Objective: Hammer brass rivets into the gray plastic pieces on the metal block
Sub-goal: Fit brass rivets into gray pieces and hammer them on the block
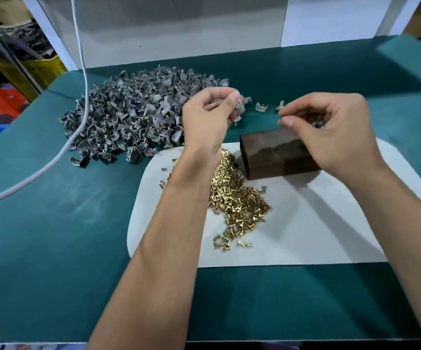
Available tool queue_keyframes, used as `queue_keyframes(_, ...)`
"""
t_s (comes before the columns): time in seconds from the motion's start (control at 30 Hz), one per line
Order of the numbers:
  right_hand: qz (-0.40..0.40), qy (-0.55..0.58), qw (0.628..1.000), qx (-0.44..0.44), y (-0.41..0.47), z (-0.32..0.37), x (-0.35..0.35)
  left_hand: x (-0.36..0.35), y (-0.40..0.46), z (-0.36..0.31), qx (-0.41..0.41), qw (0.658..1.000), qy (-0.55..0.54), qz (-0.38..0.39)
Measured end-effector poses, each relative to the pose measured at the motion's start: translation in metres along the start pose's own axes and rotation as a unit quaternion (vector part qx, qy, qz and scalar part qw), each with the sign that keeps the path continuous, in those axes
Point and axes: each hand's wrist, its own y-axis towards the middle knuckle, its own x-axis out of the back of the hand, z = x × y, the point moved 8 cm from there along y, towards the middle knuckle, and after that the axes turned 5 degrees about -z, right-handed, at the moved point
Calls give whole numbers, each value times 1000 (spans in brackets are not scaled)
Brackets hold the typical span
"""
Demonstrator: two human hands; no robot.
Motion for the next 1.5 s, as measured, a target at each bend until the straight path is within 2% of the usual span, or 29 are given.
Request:
queue_keyframes(0.2, -22, -4, 999, -23, -3, -11, 0, -7, 3, 14, 27, 997, -48, 54)
queue_keyframes(0.53, -34, -58, 998, -15, -3, -12, -5, -23, -18, 4, -101, 992, -8, 80)
queue_keyframes(0.67, -43, -97, 993, -60, 1, -27, 2, -22, -18, 2, -138, 988, 32, 59)
queue_keyframes(0.77, -26, -127, 987, -97, 2, -41, 2, -17, -15, 5, -130, 990, 26, 51)
queue_keyframes(0.97, -41, -147, 982, -111, 1, -42, 7, -14, -8, 13, -82, 995, -3, 50)
queue_keyframes(1.2, -50, -157, 982, -95, 0, -38, 8, -19, -9, 16, -67, 996, 6, 62)
queue_keyframes(1.37, -64, -117, 991, 3, -4, -8, 3, -25, -15, 15, -76, 994, 23, 80)
queue_keyframes(1.5, -34, -94, 995, 27, -9, 1, -8, -32, -21, 16, -84, 990, 42, 101)
